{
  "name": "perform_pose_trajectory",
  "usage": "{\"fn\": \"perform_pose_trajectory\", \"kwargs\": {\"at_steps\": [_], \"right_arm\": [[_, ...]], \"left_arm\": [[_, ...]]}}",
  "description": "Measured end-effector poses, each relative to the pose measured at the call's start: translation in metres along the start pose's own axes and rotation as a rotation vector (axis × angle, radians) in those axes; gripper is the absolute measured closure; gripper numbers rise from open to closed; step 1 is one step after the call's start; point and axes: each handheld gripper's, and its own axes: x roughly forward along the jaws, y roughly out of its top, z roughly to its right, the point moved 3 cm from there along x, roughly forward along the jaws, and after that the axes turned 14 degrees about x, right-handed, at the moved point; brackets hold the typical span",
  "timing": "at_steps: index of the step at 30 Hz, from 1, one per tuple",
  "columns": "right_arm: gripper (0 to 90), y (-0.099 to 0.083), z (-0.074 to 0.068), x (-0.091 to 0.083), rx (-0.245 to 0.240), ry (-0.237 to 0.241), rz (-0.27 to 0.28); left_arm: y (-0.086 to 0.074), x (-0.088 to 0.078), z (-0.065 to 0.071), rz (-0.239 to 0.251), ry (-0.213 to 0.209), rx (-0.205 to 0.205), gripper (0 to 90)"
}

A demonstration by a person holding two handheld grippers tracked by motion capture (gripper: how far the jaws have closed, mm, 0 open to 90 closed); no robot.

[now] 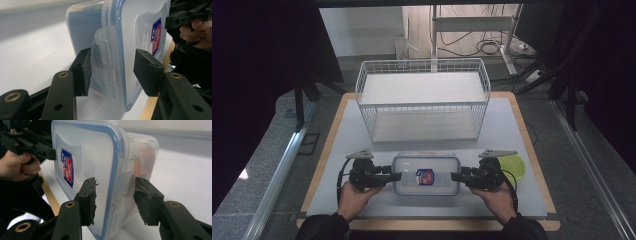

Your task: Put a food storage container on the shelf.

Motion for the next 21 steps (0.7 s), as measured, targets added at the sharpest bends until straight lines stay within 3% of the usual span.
{"fn": "perform_pose_trajectory", "kwargs": {"at_steps": [8,21], "right_arm": [[53.5,0.022,-0.007,-0.004,-0.041,0.019,0.050],[53.5,0.059,-0.015,-0.008,-0.062,0.031,0.083]], "left_arm": [[0.025,-0.011,-0.005,0.021,0.034,0.049,49.8],[0.057,-0.020,-0.016,0.039,0.050,0.062,49.7]]}}
